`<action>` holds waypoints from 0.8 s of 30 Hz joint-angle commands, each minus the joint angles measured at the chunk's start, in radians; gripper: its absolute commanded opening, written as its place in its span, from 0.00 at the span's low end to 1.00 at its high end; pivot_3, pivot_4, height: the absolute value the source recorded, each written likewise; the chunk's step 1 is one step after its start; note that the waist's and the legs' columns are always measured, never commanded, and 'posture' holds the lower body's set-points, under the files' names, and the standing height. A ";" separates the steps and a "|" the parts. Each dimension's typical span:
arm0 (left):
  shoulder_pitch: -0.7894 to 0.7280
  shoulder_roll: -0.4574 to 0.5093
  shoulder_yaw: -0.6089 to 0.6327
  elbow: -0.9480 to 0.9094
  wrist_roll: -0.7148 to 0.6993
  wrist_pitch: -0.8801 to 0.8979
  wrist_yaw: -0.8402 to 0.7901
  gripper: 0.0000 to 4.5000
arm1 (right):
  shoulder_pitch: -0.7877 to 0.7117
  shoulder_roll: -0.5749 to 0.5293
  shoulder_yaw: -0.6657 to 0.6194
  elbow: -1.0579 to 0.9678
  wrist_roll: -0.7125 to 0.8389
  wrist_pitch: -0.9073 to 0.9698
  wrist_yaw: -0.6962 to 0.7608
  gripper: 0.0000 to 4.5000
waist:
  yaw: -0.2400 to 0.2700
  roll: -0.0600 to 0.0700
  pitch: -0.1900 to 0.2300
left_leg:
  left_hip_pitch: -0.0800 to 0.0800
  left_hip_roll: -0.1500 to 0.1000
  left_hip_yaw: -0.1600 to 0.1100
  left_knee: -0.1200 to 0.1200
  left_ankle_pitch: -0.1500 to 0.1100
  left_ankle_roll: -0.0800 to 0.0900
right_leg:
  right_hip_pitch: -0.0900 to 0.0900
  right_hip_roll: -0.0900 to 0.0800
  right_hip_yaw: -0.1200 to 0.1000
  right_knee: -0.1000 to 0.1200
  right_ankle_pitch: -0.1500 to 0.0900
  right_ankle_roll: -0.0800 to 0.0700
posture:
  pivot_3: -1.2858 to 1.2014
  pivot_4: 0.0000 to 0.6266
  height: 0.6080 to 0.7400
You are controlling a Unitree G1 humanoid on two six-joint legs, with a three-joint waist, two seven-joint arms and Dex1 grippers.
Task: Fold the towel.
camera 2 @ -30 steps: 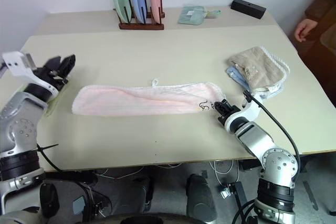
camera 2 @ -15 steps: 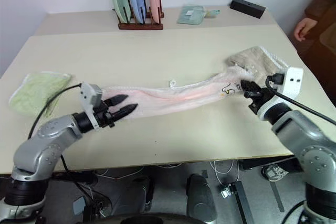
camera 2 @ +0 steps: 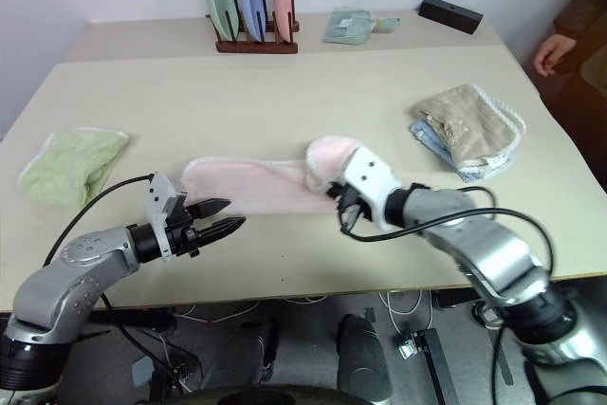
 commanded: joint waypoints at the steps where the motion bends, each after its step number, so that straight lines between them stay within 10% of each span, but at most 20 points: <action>1: 0.020 0.000 0.019 -0.057 0.002 -0.011 0.015 0.62 | -0.042 0.043 0.064 0.044 -0.110 -0.024 0.027 0.00 | 0.001 0.000 0.000 | 0.000 0.000 0.000 0.000 0.000 0.000 | 0.000 0.000 0.000 0.000 0.000 0.000 | 0.52 0.24 1.00; 9: 0.051 -0.016 0.002 -0.088 0.003 -0.008 0.046 0.62 | -0.053 0.161 0.067 0.109 -0.217 -0.029 0.030 0.00 | -0.001 0.000 0.000 | 0.000 0.000 0.000 0.000 0.000 0.000 | 0.000 0.000 0.000 0.001 0.001 0.001 | 0.52 0.24 1.00; 16: 0.058 -0.018 0.006 -0.085 0.002 -0.008 0.046 0.65 | 0.013 0.121 -0.111 -0.033 -0.100 -0.019 0.148 0.61 | 0.002 0.000 0.000 | 0.000 0.000 0.000 0.000 0.000 0.000 | 0.000 0.000 0.000 0.001 0.002 0.004 | 0.52 0.24 1.00; 20: 0.065 -0.014 0.022 -0.076 0.004 -0.015 0.045 0.65 | 0.043 0.068 -0.285 -0.106 0.032 0.025 0.217 0.61 | 0.001 0.000 0.000 | 0.000 0.000 0.000 0.000 0.000 0.000 | 0.000 0.000 0.000 0.001 0.002 0.004 | 0.52 0.24 1.00; 24: 0.056 -0.035 0.028 -0.063 0.015 -0.033 0.068 0.65 | 0.002 0.135 -0.396 -0.057 0.129 0.077 0.159 0.29 | -0.004 0.000 0.000 | 0.002 0.000 0.000 0.000 0.000 0.000 | 0.001 0.001 0.000 0.002 0.000 0.001 | 0.52 0.24 1.00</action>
